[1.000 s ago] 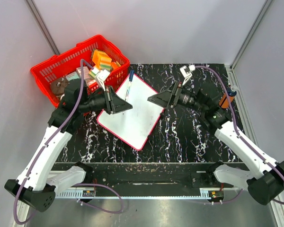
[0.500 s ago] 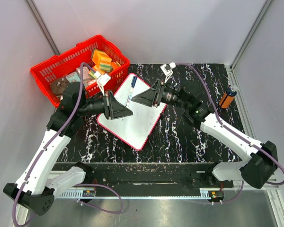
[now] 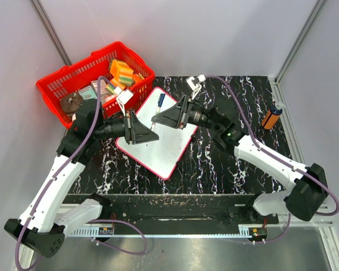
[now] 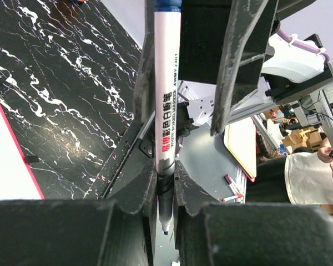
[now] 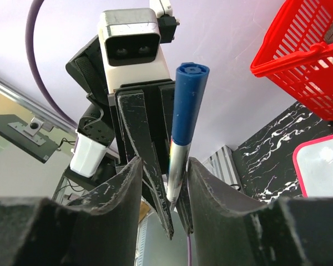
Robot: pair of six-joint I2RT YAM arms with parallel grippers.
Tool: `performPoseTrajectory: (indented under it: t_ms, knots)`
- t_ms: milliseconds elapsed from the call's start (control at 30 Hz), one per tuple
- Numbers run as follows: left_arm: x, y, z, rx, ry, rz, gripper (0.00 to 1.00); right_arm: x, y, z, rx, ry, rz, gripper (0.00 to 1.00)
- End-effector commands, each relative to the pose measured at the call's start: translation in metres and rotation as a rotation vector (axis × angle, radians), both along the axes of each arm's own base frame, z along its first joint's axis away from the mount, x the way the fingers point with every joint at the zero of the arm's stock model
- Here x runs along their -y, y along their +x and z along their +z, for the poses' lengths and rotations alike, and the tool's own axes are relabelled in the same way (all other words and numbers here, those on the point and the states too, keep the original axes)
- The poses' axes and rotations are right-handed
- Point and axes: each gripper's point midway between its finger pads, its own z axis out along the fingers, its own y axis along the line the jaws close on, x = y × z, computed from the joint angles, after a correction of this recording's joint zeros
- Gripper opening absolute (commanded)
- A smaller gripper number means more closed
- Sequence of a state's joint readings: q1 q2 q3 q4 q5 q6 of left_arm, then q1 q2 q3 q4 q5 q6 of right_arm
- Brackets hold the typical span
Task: Write a sentence on the whiteboard
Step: Pick up the whiteboard marker at the center of the board.
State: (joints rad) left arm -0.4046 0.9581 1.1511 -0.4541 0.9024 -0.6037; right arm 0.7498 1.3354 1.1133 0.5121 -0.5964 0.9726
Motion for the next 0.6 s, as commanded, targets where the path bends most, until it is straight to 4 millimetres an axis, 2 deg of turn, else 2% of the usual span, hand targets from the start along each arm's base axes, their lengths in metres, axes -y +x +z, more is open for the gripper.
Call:
performPoseTrajectory:
  t_ms: [0,33,133,233,267,367,400,433,467,500,567]
  knots:
    - [0.0,-0.006,0.013,0.047,-0.035,-0.025,0.0,-0.003,-0.013,0.028,0.064,0.072,0.048,0.41]
    - [0.0,-0.006,0.012,0.044,-0.035,-0.025,0.0,-0.003,-0.012,0.027,0.063,0.073,0.048,0.41]
    - [0.0,-0.005,0.011,0.044,-0.033,-0.025,0.0,-0.003,-0.015,0.027,0.067,0.072,0.057,0.3]
    - [0.001,-0.006,0.01,0.044,-0.032,-0.033,0.0,-0.004,-0.015,0.023,0.054,0.06,0.06,0.03]
    - [0.001,-0.006,0.01,0.045,-0.032,-0.034,0.0,-0.003,-0.015,0.023,0.05,0.059,0.056,0.0]
    - [0.001,-0.005,0.009,0.044,-0.03,-0.032,0.0,0.001,-0.016,0.023,0.052,0.063,0.035,0.0]
    - [0.001,-0.005,0.009,0.044,-0.03,-0.032,0.04,0.002,-0.015,0.023,0.055,0.062,0.025,0.0]
    - [0.001,-0.005,0.009,0.044,-0.028,-0.031,0.13,0.003,-0.013,0.021,0.051,0.058,0.007,0.0]
    - [0.0,-0.005,0.008,0.043,-0.025,-0.029,0.36,0.006,-0.014,0.021,0.057,0.046,-0.007,0.0]
    - [0.0,-0.004,0.007,0.046,-0.022,-0.023,0.47,0.007,-0.013,0.021,0.061,0.04,-0.019,0.0]
    - [0.0,-0.005,0.008,0.051,-0.02,-0.027,0.57,0.012,-0.013,0.02,0.073,0.026,-0.049,0.0]
